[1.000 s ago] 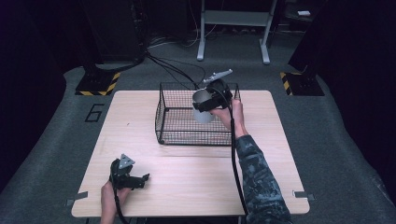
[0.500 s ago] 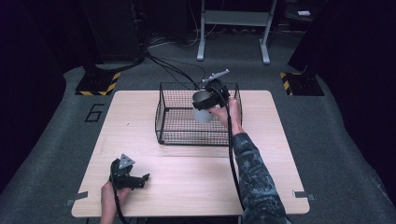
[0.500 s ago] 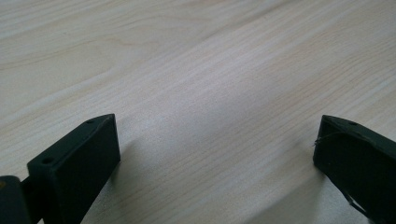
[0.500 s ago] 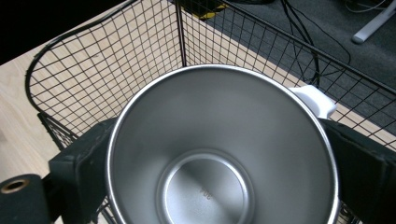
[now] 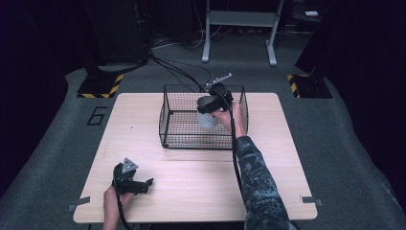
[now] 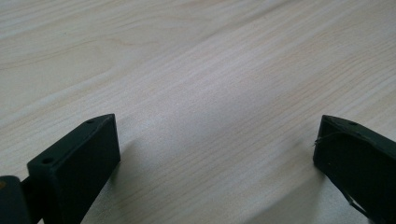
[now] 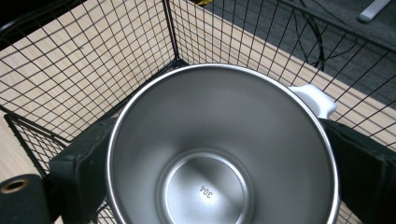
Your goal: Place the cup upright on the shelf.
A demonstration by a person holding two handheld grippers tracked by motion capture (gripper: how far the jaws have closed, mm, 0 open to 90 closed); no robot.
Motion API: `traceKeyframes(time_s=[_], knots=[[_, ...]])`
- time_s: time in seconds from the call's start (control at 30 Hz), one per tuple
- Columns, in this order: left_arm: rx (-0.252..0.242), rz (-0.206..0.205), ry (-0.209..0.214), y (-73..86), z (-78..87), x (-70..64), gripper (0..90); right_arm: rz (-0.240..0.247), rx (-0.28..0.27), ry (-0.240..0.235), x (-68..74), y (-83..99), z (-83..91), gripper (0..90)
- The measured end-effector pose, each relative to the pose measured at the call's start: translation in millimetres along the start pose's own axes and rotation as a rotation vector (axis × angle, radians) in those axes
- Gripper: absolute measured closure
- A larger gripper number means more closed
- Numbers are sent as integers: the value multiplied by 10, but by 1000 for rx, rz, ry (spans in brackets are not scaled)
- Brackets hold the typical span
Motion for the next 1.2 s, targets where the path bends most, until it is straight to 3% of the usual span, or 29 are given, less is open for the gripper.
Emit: traceKeyframes(time_s=[0.33, 0.67, 0.9, 1.0, 1.2], knots=[[1, -1, 2, 0, 0, 0, 5, -26, 53, -2, -8, 118, -242, 58], [-5, 9, 8, 2, -5, -11, 5, -14, 90, -9, 2, 225, -427, 58], [0, 10, 9, 3, -2, -11, 5, -40, 130, 3, 19, 269, -472, 58], [0, 10, 8, 3, -2, -11, 5, -19, 137, 8, 12, 291, -492, 58], [-5, 11, 8, 2, -6, -12, 5, -33, 140, 10, 35, 302, -509, 58]])
Point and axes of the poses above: each handheld gripper's, and its own axes: z roughly backward along the jaws, y roughly out of its underside, x roughly to its left, the point moved 6 cm from there along -z, roughly forward along the jaws, and after that the axes turned 14 degrees about y, right-handed, at the moved point
